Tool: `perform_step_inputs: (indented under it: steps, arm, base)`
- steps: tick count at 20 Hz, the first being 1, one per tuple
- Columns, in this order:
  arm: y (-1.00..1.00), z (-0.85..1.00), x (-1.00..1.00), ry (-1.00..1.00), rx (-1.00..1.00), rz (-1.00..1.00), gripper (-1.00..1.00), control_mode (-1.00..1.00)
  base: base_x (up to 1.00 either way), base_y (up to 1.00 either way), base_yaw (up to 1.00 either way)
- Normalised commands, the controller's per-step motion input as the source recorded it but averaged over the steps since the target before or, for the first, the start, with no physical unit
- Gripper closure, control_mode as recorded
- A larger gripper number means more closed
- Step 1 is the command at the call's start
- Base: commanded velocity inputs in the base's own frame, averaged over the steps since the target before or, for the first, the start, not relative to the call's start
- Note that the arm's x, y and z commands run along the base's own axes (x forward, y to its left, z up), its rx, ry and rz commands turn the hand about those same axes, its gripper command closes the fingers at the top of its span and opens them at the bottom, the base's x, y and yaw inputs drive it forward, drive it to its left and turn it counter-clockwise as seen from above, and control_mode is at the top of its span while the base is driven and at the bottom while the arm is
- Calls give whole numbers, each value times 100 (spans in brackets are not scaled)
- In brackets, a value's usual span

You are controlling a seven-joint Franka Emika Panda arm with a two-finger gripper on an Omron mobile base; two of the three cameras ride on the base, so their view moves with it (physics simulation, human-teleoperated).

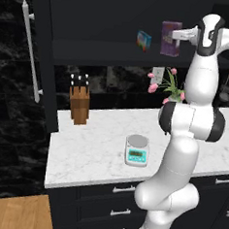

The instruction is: Pick the cereal and place it on the digital scale for weighing, and close the cabinet.

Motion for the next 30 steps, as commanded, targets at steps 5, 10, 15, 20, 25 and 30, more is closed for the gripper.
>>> perform_step_inputs:
  steps: [5, 10, 15, 20, 25, 30]
  arm:
    - [4, 0, 0, 0, 0, 0, 100, -100]
    - [0, 0, -29, -2, 0, 0, 100, -100]
    - [0, 0, -59, -5, 0, 0, 100, -100]
    - [0, 0, -79, -5, 0, -1, 100, -100]
    - [60, 0, -75, -2, 0, -4, 100, -100]
    - [81, -15, -95, 0, 2, -5, 100, -100]
  base:
    - [0, 0, 0]
    - [0, 0, 0]
    - [0, 0, 0]
    - [0, 0, 0]
    - [0, 0, 0]
    - [0, 0, 0]
